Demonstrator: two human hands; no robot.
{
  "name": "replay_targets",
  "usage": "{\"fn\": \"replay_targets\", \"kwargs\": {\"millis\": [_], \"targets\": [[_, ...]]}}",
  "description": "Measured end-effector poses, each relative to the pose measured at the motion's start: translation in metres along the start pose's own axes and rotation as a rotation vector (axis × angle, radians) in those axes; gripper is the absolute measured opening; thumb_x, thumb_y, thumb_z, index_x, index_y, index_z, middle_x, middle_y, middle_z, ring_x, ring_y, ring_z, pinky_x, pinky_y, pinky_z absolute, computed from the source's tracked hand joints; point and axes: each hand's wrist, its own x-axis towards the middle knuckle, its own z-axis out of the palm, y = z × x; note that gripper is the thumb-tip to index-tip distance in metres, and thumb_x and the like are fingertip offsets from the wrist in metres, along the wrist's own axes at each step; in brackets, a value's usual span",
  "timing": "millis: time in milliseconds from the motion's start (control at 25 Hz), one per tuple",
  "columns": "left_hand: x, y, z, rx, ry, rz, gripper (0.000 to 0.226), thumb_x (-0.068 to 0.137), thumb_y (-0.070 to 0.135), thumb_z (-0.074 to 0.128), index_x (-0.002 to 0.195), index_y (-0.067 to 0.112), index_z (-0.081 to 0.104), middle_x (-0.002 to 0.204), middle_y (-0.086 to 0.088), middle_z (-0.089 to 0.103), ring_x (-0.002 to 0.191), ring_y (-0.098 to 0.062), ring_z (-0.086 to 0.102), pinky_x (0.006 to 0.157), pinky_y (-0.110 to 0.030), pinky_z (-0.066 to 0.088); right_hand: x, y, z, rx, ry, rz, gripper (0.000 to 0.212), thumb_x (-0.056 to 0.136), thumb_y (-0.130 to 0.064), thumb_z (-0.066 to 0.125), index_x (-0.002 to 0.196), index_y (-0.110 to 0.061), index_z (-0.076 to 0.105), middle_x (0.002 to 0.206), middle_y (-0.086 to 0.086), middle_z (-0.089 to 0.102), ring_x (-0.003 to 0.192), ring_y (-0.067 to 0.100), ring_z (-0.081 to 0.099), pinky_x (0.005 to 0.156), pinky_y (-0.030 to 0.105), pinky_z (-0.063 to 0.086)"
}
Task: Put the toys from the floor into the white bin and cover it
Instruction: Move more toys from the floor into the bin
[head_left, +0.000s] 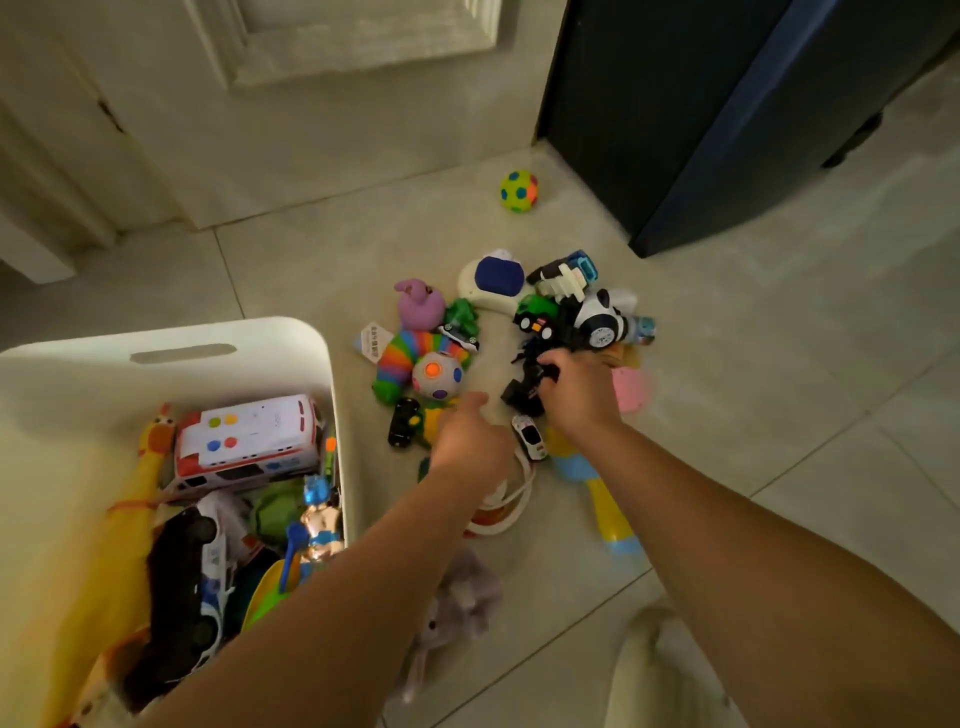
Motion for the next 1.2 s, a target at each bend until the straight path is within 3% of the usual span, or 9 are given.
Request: {"fn": "replay_targets", "kwargs": {"millis": [120,280,440,560,640,720,800,1080,1200], "targets": [[0.023,0.013,0.009,0.062,-0.061,0.001,0.054,0.096,0.002,0.042,0.147,0.017,0.031,0.141,-0.011,0.045,0.12,-0.031,0.055,0.094,-0.032,0.047,0.024,0.0,0.024,-0.395,-0.322,0.0,0.064,0.09,-0.042,0.056,0.147,-0.037,0.028,0.154,0.016,0.014,0.131,0.041,0.037,0.109,0.047,0.032],[0.041,0.011,0.017,-0.05,-0.034,-0.099,0.048,0.098,0.002,0.039,0.146,0.01,0.032,0.139,-0.004,0.045,0.127,-0.028,0.049,0.096,-0.025,0.042,0.02,0.002,0.052,-0.497,-0.191,-0.045,0.048,0.091,-0.029,0.053,0.138,-0.026,0.04,0.153,0.021,0.013,0.12,0.043,0.042,0.099,0.043,0.037],[0.05,0.015,0.007,-0.471,0.036,-0.243,0.038,0.099,0.013,0.045,0.136,0.007,0.048,0.139,-0.016,0.051,0.129,-0.031,0.047,0.107,-0.035,0.036,-0.004,-0.015,0.016,-0.076,-0.14,-0.139,0.045,0.078,-0.04,0.067,0.119,-0.028,0.054,0.135,0.009,0.034,0.113,0.031,0.048,0.094,0.038,0.044],[0.044,0.022,-0.012,-0.802,-0.149,-0.401,0.038,0.089,0.041,0.062,0.114,0.012,0.064,0.11,-0.013,0.067,0.102,-0.029,0.064,0.092,-0.043,0.052,-0.03,-0.03,-0.018,0.266,-0.514,-0.203,0.053,0.077,-0.034,0.072,0.126,-0.032,0.051,0.126,0.001,0.042,0.108,0.017,0.054,0.085,0.023,0.048],[0.043,0.021,-0.019,-0.879,-0.197,-0.422,0.034,0.086,0.037,0.067,0.108,0.011,0.063,0.098,-0.013,0.066,0.088,-0.028,0.065,0.084,-0.042,0.055,-0.03,-0.028,-0.03,0.443,-0.641,-0.186,0.05,0.083,-0.035,0.066,0.13,-0.038,0.049,0.122,-0.002,0.055,0.103,0.014,0.062,0.089,0.029,0.051],[0.043,0.016,-0.02,-0.861,-0.147,-0.449,0.033,0.084,0.03,0.072,0.106,0.009,0.06,0.093,-0.013,0.063,0.081,-0.028,0.062,0.081,-0.043,0.055,-0.007,-0.017,-0.029,0.493,-0.378,-0.057,0.039,0.092,-0.031,0.052,0.131,-0.036,0.05,0.112,0.003,0.065,0.095,0.016,0.065,0.087,0.042,0.051],[0.046,0.013,-0.016,-0.888,-0.074,-0.448,0.033,0.081,0.028,0.076,0.102,0.009,0.059,0.092,-0.013,0.062,0.082,-0.028,0.061,0.079,-0.043,0.056,0.026,-0.005,-0.02,0.196,-0.088,0.0,0.041,0.094,-0.022,0.05,0.135,-0.022,0.049,0.123,0.01,0.061,0.107,0.024,0.059,0.09,0.042,0.047],[0.052,0.009,-0.009,-1.021,-0.077,-0.383,0.022,0.084,0.012,0.07,0.104,0.01,0.06,0.1,-0.014,0.064,0.095,-0.031,0.063,0.088,-0.045,0.055,0.068,-0.003,0.033,-0.341,-0.116,-0.04,0.068,0.094,-0.028,0.055,0.152,-0.024,0.018,0.141,0.017,0.044,0.13,0.035,0.037,0.102,0.041,0.035],[0.049,0.012,-0.012,-1.175,-0.083,-0.364,0.007,0.088,0.01,0.062,0.094,0.009,0.06,0.093,-0.013,0.063,0.097,-0.03,0.061,0.09,-0.042,0.051,0.067,-0.001,0.04,-0.286,-0.038,-0.027,0.069,0.092,-0.021,0.057,0.15,-0.023,0.02,0.135,0.02,0.045,0.124,0.037,0.043,0.101,0.042,0.037]]}}
